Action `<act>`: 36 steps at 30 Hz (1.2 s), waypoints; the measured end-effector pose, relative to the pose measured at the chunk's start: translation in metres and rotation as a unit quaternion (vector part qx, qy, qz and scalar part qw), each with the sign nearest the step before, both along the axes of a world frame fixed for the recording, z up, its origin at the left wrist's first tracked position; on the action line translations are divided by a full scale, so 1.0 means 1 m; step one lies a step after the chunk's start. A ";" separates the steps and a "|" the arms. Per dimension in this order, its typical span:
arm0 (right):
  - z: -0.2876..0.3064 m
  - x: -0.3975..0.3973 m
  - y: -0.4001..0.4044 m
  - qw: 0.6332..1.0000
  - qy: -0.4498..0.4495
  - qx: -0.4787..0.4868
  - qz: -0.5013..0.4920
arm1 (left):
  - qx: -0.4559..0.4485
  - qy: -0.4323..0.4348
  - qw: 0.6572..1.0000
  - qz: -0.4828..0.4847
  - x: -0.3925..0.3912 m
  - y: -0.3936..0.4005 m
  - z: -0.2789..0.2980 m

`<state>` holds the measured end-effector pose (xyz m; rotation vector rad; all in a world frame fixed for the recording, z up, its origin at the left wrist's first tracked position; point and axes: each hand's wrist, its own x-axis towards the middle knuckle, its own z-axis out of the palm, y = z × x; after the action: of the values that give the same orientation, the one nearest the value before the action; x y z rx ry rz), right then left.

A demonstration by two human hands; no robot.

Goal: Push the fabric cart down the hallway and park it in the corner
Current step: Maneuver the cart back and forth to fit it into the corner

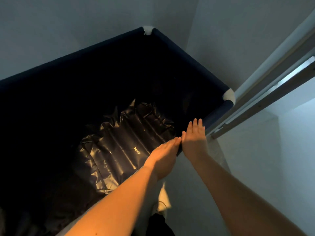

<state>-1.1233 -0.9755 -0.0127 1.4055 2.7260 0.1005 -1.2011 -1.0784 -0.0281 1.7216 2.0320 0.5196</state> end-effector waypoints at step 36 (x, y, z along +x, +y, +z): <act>-0.019 -0.237 -0.111 0.985 0.077 -0.155 0.000 | -0.050 0.225 0.964 0.134 -0.340 -0.182 0.011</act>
<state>-1.3604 -1.0870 -0.0317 1.3723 2.7066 -0.4324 -1.5409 -1.2603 -0.0173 1.6199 2.5825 0.0989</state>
